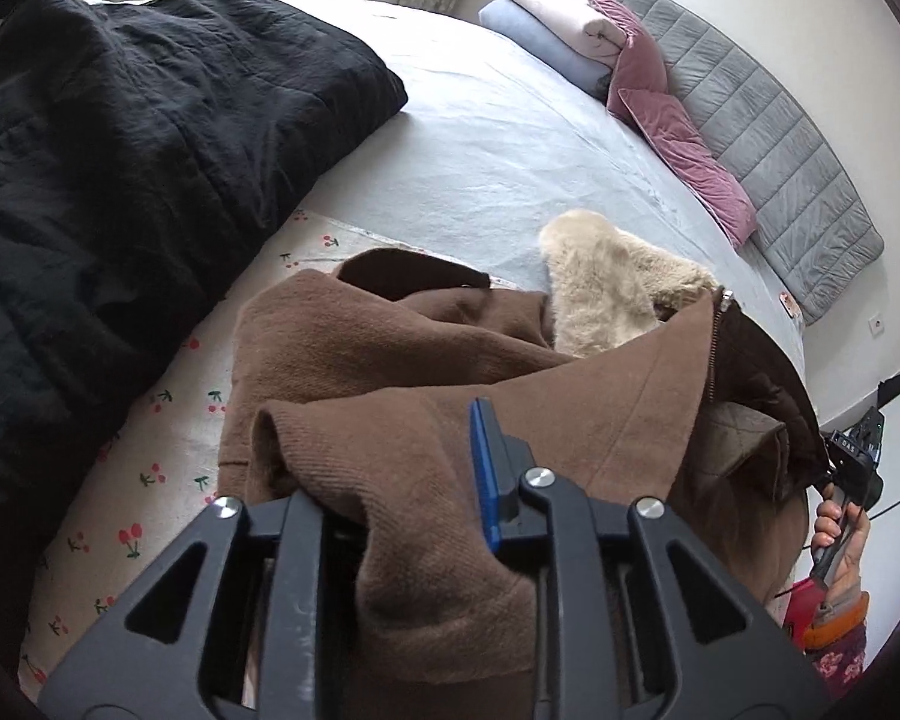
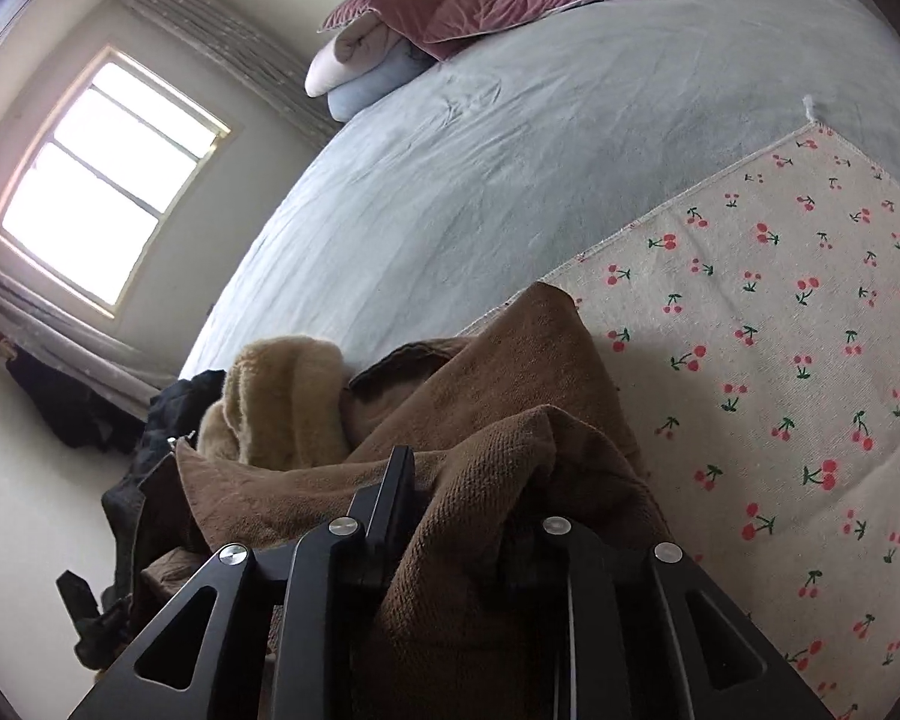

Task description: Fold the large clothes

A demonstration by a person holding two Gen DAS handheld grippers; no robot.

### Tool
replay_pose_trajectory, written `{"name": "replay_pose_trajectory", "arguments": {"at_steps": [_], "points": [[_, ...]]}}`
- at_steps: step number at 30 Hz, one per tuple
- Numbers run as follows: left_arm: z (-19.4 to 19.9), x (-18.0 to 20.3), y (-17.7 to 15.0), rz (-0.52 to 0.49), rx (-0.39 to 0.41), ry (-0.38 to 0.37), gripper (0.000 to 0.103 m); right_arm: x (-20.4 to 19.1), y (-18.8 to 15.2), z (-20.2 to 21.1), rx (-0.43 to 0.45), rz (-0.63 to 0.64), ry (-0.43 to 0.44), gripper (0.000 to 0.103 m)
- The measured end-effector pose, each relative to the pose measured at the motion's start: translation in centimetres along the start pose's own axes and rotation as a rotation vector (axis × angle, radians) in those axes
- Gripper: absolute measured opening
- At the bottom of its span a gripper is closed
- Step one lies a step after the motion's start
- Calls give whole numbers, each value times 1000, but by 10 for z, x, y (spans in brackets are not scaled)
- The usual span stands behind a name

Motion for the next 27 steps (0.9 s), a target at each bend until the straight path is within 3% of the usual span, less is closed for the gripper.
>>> {"name": "replay_pose_trajectory", "arguments": {"at_steps": [4, 5, 6, 8, 11, 15, 18, 21, 23, 25, 27], "points": [[28, -4, 0, -16, -24, -84, 42, -7, 11, 38, 45, 43, 31, 37], [35, -7, 0, -7, -20, -89, 49, -9, 13, 49, 66, 64, 21, 43], [46, -11, 0, 5, 3, -75, 65, -11, 16, 61, 80, 89, 16, 45], [66, -20, -1, 15, 77, -31, 80, -19, 15, 81, 78, 160, 9, 45], [83, -21, -13, -68, 107, 22, 80, -36, -2, 87, 0, 337, -129, 45], [58, 8, -40, -287, 23, 127, 80, -55, -48, 37, -219, 561, -291, 45], [23, 36, -49, -391, -41, 140, 80, -64, -74, -12, -329, 678, -356, 45], [-9, 53, -34, -430, -63, 208, 80, -74, -69, -61, -372, 714, -375, 44], [-24, 52, -12, -439, -17, 296, 80, -75, -48, -83, -330, 705, -425, 43], [-21, 40, 12, -410, 54, 421, 80, -70, -17, -81, -207, 624, -478, 42], [-2, 23, 29, -363, 134, 448, 80, -59, 11, -57, -64, 486, -459, 44]]}}
Point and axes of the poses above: each gripper's, at about its wrist camera, not at the fingertips, and z roughly against the way its jaws point, x to its right, y to its top, the point moved 2 cm from there along -z, roughly the way its jaws point, and after that the axes turned 10 degrees about y, right-handed, at the moved point
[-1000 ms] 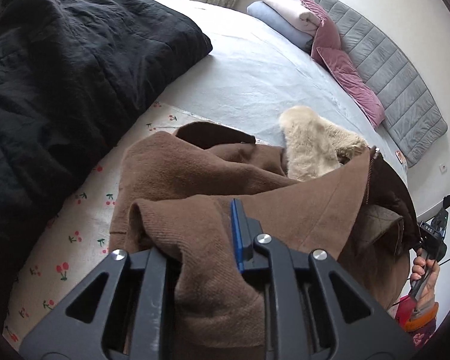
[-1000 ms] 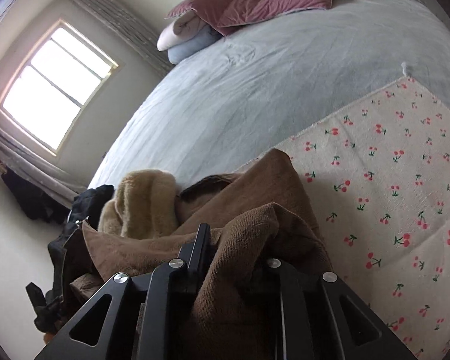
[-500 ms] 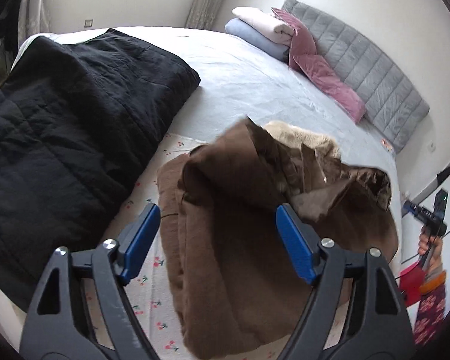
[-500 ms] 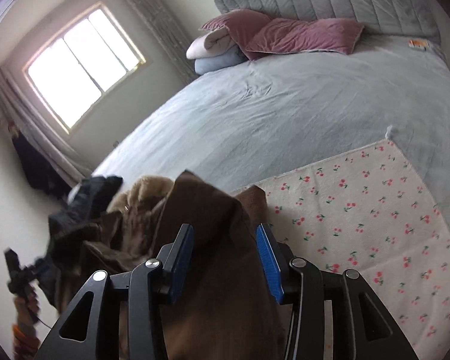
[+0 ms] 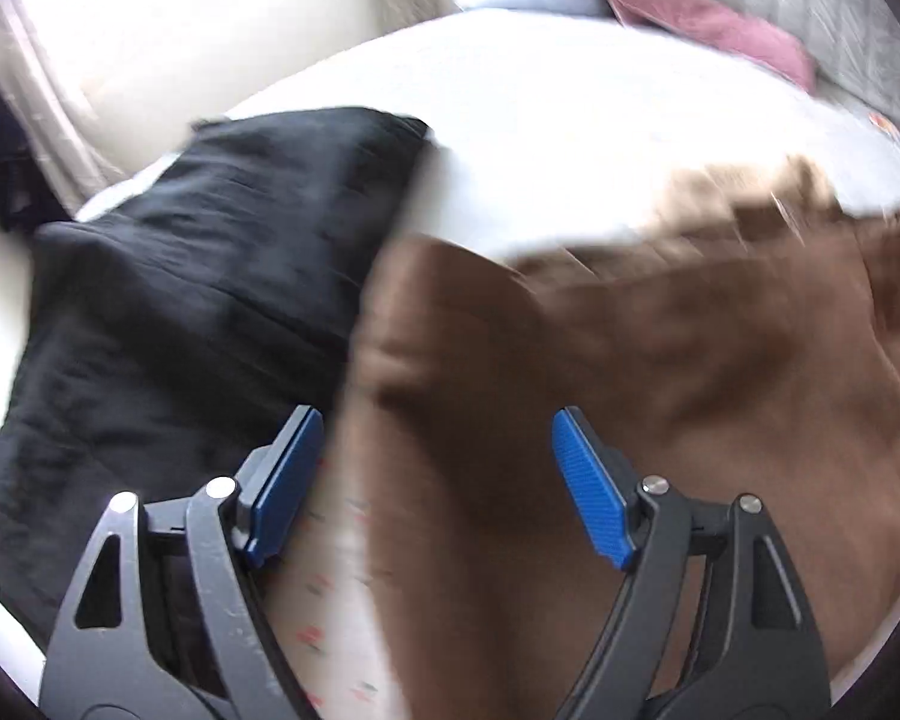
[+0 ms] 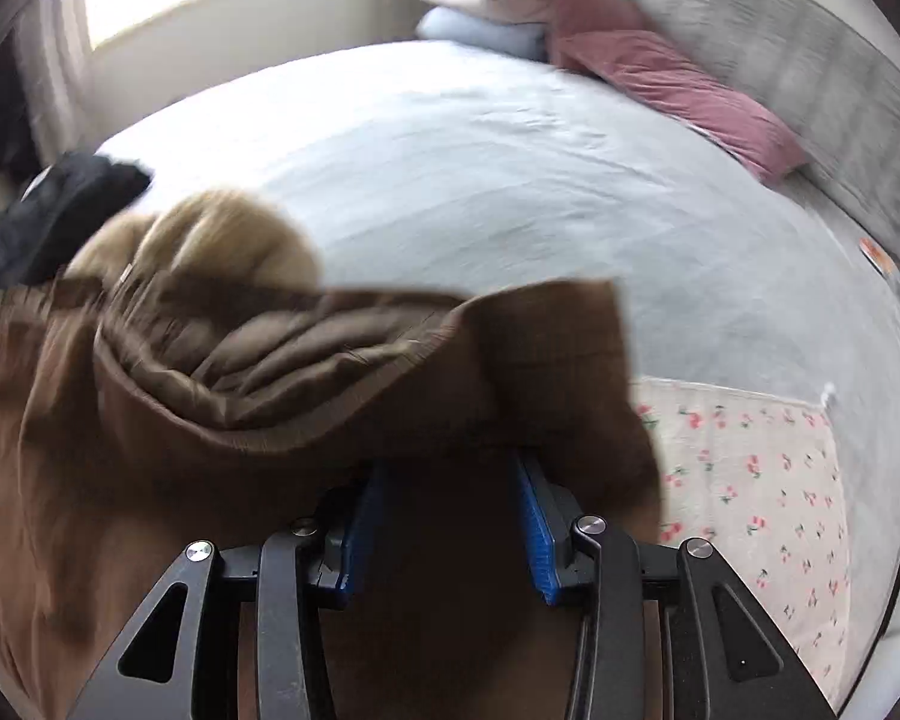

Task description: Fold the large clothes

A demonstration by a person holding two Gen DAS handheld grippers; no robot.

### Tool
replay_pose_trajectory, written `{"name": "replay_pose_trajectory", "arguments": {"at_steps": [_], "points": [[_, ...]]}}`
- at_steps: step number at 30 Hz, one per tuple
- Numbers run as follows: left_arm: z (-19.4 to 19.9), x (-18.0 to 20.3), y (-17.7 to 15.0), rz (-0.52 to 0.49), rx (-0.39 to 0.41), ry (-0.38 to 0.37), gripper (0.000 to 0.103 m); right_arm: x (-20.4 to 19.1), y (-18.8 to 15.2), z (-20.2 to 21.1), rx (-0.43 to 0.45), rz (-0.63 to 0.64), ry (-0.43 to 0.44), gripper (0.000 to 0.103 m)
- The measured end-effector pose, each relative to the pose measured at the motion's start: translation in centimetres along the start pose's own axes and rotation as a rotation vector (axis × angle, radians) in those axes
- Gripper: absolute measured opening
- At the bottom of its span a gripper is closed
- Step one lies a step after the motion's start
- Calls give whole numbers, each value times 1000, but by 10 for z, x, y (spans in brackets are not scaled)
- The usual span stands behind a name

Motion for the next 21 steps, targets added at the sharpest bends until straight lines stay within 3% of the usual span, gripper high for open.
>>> {"name": "replay_pose_trajectory", "arguments": {"at_steps": [2, 3, 5, 8, 10, 11, 12, 13, 14, 15, 17, 21], "points": [[4, -23, 2, 45, 12, -39, 80, 20, 4, 16, 60, -43, 42, 48], [4, -30, 3, 51, 2, -62, 80, 25, 2, 20, 64, -24, 58, 60], [-4, -35, 3, 45, -26, -99, 80, 33, -5, 20, 60, 18, 53, 75], [-22, -27, 8, 77, -101, -164, 80, 46, -13, 4, 5, 3, 55, 77], [-31, -18, 12, 112, -136, -202, 72, 51, -15, -9, -31, -29, 75, 77], [-32, -14, 15, 133, -139, -216, 54, 52, -15, -15, -40, -38, 75, 76], [-32, -11, 16, 160, -146, -241, 32, 50, -14, -18, -38, -49, 76, 73], [-30, -9, 14, 194, -150, -258, 23, 48, -13, -18, -28, -53, 95, 64], [-26, -9, 15, 228, -146, -258, 10, 43, -12, -17, -21, -51, 130, 26], [-19, -9, 15, 255, -117, -240, 9, 31, -10, -12, -5, -47, 125, 12], [7, -11, 19, 295, 5, -207, 8, 13, -5, 7, 93, 23, 20, 9], [46, -19, 37, 346, 211, -158, 8, -8, 16, 49, 301, 47, -52, 8]]}}
Point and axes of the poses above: each gripper's, at about its wrist camera, not at the fingertips, and z roughly against the way its jaws point, x to its right, y to its top, the point moved 2 cm from there along -z, roughly the way its jaws point, and after that the axes turned 10 degrees about y, right-handed, at the moved point
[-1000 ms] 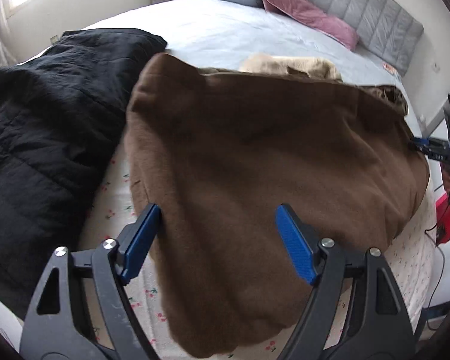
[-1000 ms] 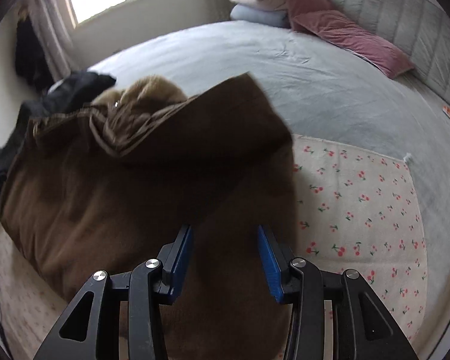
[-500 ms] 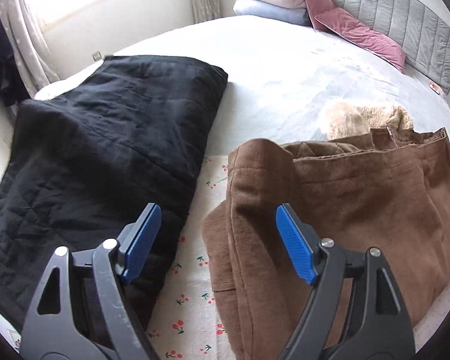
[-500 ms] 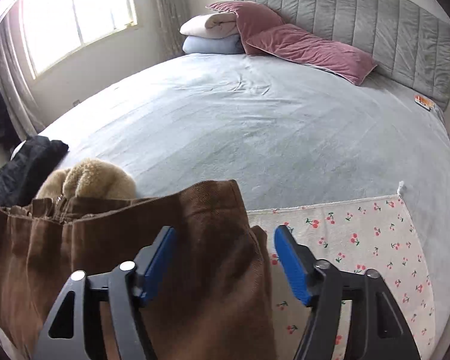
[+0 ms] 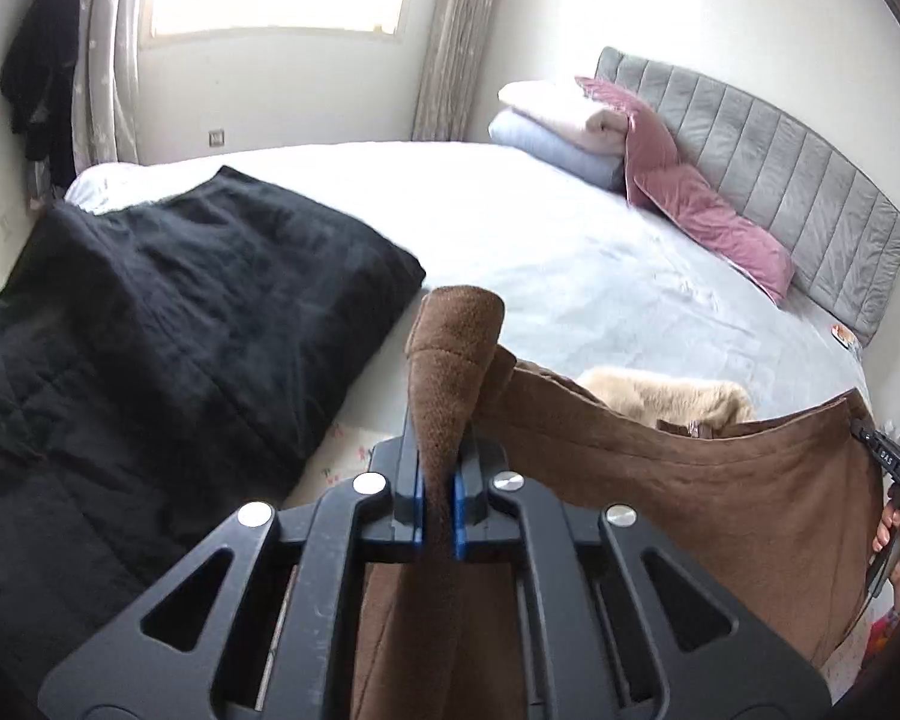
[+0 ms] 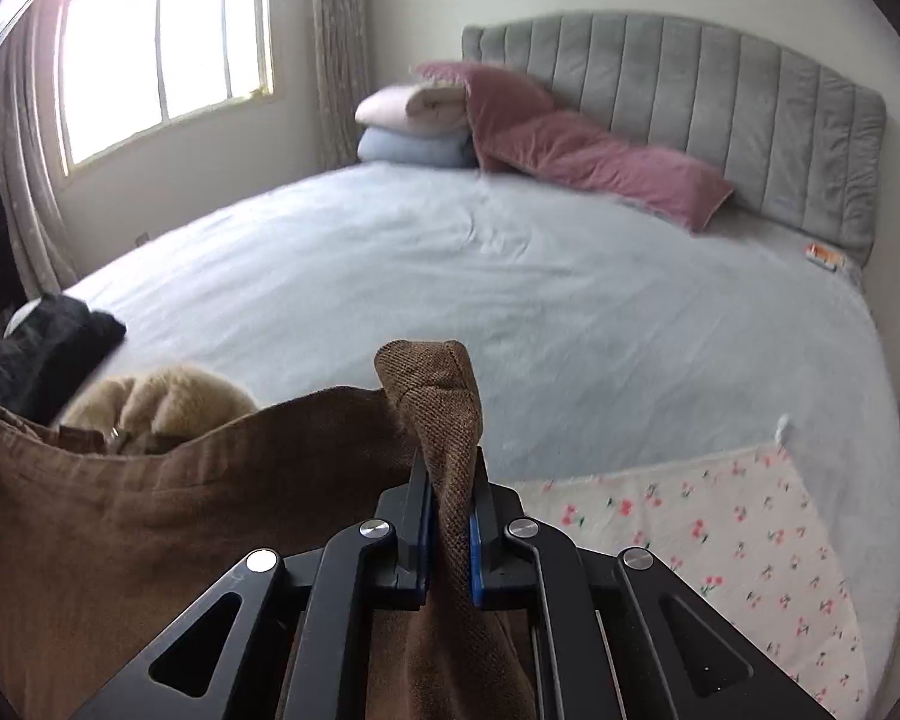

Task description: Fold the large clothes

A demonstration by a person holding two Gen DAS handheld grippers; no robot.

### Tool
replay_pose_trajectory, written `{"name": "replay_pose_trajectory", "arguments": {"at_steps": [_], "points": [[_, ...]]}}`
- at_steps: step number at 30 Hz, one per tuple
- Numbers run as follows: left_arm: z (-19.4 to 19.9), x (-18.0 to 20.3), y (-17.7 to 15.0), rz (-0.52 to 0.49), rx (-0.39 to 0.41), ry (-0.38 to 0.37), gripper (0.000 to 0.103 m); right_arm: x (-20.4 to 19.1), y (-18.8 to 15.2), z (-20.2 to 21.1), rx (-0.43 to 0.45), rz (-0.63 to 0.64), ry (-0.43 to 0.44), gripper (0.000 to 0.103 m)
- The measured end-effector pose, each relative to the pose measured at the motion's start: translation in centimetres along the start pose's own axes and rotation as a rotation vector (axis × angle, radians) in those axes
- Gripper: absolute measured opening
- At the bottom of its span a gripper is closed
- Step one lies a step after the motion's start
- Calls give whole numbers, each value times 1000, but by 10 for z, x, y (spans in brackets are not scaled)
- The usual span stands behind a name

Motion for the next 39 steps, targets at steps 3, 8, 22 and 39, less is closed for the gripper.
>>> {"name": "replay_pose_trajectory", "arguments": {"at_steps": [3, 8, 22, 39], "points": [[-16, 8, 13, 7, 74, 63, 8, -3, 17, -12, 59, -14, -64, 8], [-81, 23, -1, -33, 48, 137, 9, 1, 3, -82, -35, -37, -132, 9], [-88, 23, -18, -102, -25, 301, 37, 14, -22, -88, -128, -66, -176, 45], [-71, 6, -68, -155, -253, 252, 37, 69, -62, -50, -273, -253, -113, 71]]}}
Point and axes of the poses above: each gripper's, at about its wrist camera, not at the fingertips, and z roughly against the way its jaws point, x to its right, y to its top, the point moved 2 cm from there along -z, roughly the way its jaws point, and after that the axes turned 10 degrees about y, right-handed, at the moved point
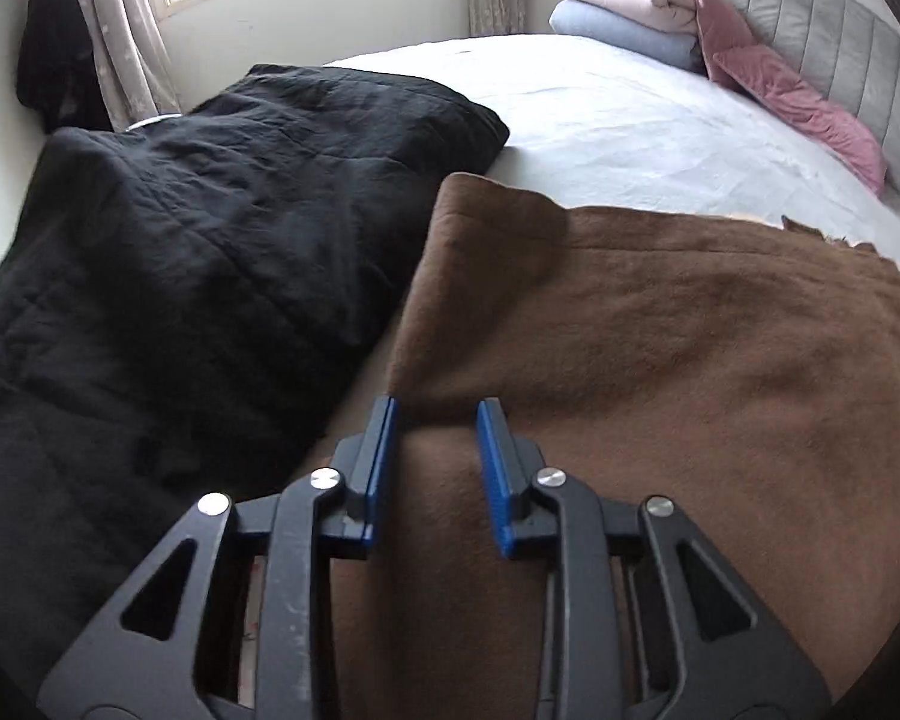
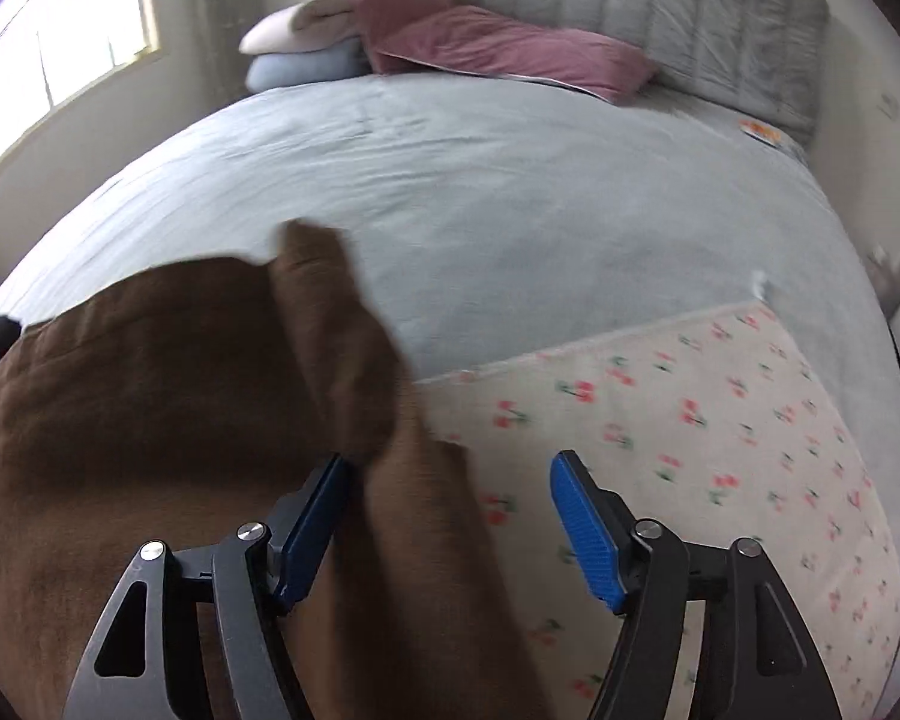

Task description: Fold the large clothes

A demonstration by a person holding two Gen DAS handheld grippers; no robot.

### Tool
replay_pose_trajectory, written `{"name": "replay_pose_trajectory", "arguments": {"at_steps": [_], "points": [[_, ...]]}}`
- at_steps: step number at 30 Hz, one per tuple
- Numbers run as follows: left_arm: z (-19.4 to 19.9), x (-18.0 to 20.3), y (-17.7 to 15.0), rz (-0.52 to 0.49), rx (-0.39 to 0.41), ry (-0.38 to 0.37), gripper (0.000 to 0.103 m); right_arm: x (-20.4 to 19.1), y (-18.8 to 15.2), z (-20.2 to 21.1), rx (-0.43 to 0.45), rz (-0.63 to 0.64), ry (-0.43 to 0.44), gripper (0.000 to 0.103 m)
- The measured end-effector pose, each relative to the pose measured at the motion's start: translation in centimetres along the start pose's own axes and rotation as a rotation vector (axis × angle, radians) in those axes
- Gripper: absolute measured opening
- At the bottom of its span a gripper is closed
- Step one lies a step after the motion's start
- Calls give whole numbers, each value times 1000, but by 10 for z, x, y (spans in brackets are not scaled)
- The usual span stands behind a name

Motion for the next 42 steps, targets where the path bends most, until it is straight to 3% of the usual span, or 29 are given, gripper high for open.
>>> {"name": "replay_pose_trajectory", "arguments": {"at_steps": [2, 6, 10, 14, 16, 17, 18, 20, 23, 25, 30, 35, 42], "points": [[20, 2, -4, -5, 3, -33, 52, -7, -8, 26, 32, 57, 29, 71], [71, 31, -27, -50, 49, -208, 70, -57, -42, 63, 34, 204, 141, 72], [91, 51, -60, -69, 52, -303, 73, -104, -86, 73, -4, 304, 239, 72], [65, 29, -96, -56, -32, -241, 74, -78, -121, 54, -84, 253, 214, 72], [64, 2, -109, -54, 8, -234, 73, -50, -128, 59, -49, 259, 174, 71], [67, -7, -113, -69, 24, -220, 63, -42, -130, 66, -33, 276, 158, 69], [71, -15, -114, -81, 29, -206, 61, -38, -132, 75, -24, 282, 141, 69], [83, -27, -116, -78, 23, -159, 61, -35, -133, 88, -17, 283, 65, 70], [112, -34, -119, -37, -14, -148, 77, -45, -140, 121, 3, 255, 87, 71], [136, -31, -125, -29, -13, -177, 80, -57, -149, 146, 19, 247, 120, 72], [189, -13, -160, -38, -52, -210, 102, -86, -181, 196, 18, 220, 183, 83], [217, 11, -192, -61, -120, -201, 102, -119, -222, 226, -1, 255, 142, 93], [236, 51, -238, -154, -111, -145, 102, -140, -266, 219, -31, 265, 73, 95]]}}
Point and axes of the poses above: each gripper's, at about its wrist camera, not at the fingertips, and z roughly against the way its jaws point, x to its right, y to its top, the point moved 2 cm from there along -z, roughly the way its jaws point, and after that the axes turned 10 degrees about y, right-handed, at the moved point
